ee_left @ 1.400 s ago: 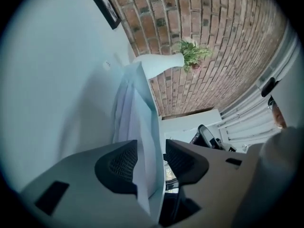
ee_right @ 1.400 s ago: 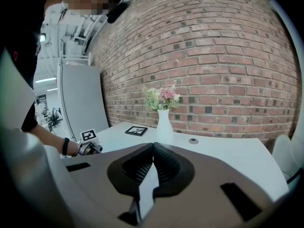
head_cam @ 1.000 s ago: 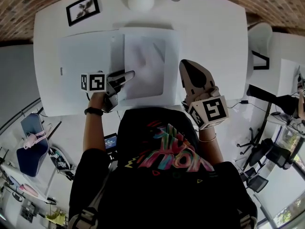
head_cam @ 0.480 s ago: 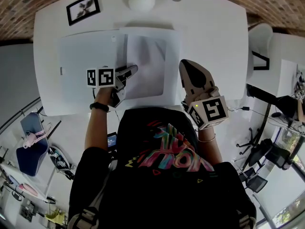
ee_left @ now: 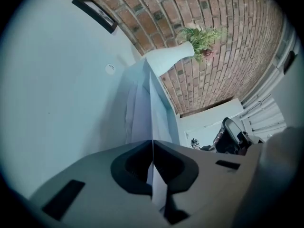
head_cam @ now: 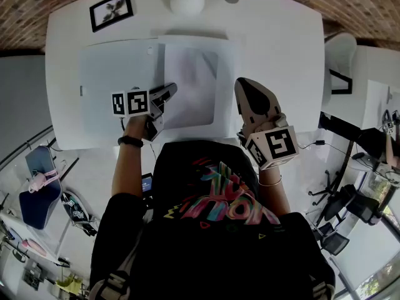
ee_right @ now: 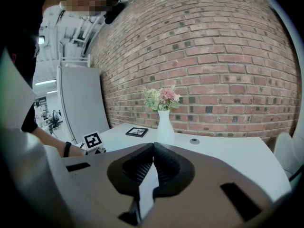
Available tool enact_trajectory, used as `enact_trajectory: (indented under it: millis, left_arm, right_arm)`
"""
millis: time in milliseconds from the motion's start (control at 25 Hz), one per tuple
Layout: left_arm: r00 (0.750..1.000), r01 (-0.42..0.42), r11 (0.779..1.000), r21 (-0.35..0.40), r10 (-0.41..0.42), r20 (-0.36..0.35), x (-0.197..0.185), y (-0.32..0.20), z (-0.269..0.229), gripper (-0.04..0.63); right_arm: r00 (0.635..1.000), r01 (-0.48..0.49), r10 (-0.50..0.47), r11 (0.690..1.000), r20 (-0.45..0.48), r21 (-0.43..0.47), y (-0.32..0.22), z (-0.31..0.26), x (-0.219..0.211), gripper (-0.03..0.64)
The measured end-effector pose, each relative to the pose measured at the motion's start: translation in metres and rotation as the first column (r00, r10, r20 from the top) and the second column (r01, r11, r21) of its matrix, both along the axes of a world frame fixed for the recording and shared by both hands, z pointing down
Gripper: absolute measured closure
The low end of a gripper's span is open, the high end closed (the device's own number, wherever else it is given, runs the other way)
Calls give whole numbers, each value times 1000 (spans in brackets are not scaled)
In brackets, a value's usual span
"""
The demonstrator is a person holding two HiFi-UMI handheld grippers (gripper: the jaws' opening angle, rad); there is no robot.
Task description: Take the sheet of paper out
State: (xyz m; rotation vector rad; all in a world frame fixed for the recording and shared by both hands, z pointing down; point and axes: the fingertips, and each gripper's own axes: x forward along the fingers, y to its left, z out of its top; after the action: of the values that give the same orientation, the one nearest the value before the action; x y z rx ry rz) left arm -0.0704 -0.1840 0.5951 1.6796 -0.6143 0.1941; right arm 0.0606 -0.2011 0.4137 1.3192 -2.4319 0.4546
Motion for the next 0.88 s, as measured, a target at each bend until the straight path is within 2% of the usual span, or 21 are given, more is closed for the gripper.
enact_trajectory:
  millis: [480,680,880]
  left_arm:
    - [992,123,991,44,-123,1,-45,6,-24,572]
    - [975,224,972,71,-223,-17,-75,10,-40,572]
    - [963,271,955,120,-271,-19,-92,20,-64,572]
  right_arm:
    - [998,56,-56,998,9,30,-5,-13,-9,598]
    - [995,95,-95,995,14,43,-4,-18,-16,598]
    - [992,124,-125,991,28,50,-1,-24,-23,598]
